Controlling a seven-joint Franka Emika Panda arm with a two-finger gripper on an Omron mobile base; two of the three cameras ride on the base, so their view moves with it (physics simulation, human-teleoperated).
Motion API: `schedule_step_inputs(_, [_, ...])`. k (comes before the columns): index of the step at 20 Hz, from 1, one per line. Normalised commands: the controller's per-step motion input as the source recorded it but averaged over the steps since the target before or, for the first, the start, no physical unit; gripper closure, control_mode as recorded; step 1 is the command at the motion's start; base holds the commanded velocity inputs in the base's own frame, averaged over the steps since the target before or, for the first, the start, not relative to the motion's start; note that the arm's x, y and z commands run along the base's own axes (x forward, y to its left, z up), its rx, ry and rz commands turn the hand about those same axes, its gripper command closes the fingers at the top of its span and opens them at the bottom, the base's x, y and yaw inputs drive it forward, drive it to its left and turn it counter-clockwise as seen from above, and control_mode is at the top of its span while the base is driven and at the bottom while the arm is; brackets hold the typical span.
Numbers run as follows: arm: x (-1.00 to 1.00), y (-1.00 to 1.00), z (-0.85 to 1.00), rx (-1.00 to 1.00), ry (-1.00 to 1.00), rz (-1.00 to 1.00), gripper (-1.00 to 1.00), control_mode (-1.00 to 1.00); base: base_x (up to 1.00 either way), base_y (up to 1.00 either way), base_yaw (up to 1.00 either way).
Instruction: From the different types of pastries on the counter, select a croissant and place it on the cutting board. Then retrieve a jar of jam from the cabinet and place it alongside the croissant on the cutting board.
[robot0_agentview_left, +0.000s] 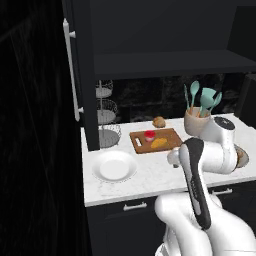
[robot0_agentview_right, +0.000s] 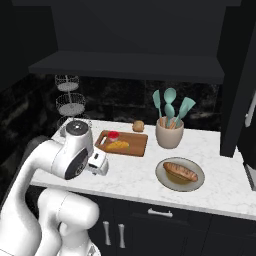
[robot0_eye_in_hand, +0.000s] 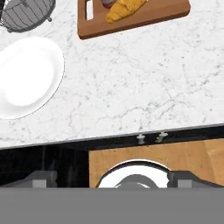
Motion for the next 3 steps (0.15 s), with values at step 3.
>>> schedule_step_inputs(3, [-1.0, 0.35, 0.26, 0.0, 0.0, 0.02, -1.0, -1.0, 0.0, 0.0, 0.0])
